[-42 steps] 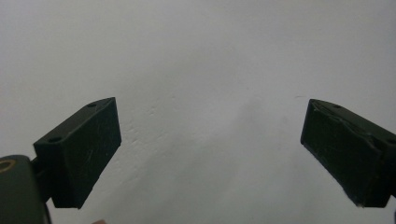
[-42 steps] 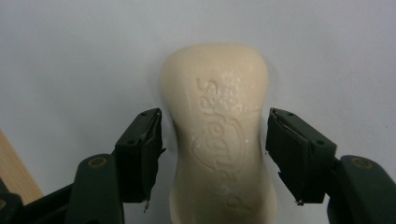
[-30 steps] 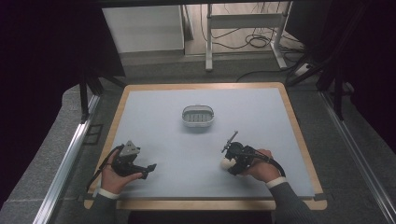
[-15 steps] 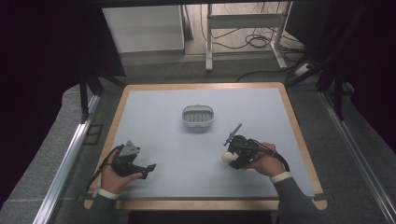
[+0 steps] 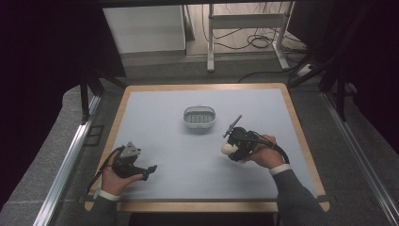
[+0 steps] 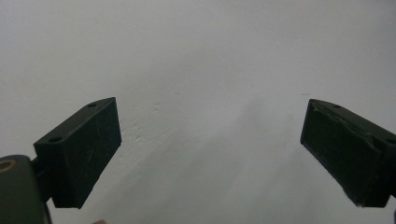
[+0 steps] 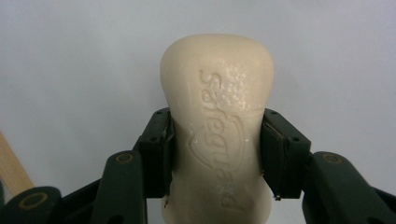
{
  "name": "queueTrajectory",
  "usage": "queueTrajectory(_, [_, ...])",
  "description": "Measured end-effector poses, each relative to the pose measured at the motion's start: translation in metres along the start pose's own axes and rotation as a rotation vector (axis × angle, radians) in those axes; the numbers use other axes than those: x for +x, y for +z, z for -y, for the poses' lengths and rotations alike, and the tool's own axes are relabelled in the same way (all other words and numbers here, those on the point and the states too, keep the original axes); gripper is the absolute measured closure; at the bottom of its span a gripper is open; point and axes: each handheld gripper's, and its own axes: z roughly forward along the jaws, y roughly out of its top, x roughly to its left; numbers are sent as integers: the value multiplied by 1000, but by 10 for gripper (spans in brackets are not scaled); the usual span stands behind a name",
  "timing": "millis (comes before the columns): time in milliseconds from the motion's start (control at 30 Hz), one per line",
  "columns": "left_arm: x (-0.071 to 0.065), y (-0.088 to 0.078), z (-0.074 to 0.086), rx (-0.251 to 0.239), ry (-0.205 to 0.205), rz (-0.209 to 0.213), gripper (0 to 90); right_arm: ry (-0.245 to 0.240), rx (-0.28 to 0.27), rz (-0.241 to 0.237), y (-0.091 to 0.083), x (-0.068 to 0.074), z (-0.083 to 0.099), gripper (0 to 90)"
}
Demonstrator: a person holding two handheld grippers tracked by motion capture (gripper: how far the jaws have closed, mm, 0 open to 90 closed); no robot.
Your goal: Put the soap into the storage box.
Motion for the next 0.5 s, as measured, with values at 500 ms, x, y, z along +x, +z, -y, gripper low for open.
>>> queueTrajectory(500, [0, 0, 0, -2, -1, 2, 57, 11, -37, 19, -5, -18, -19, 497])
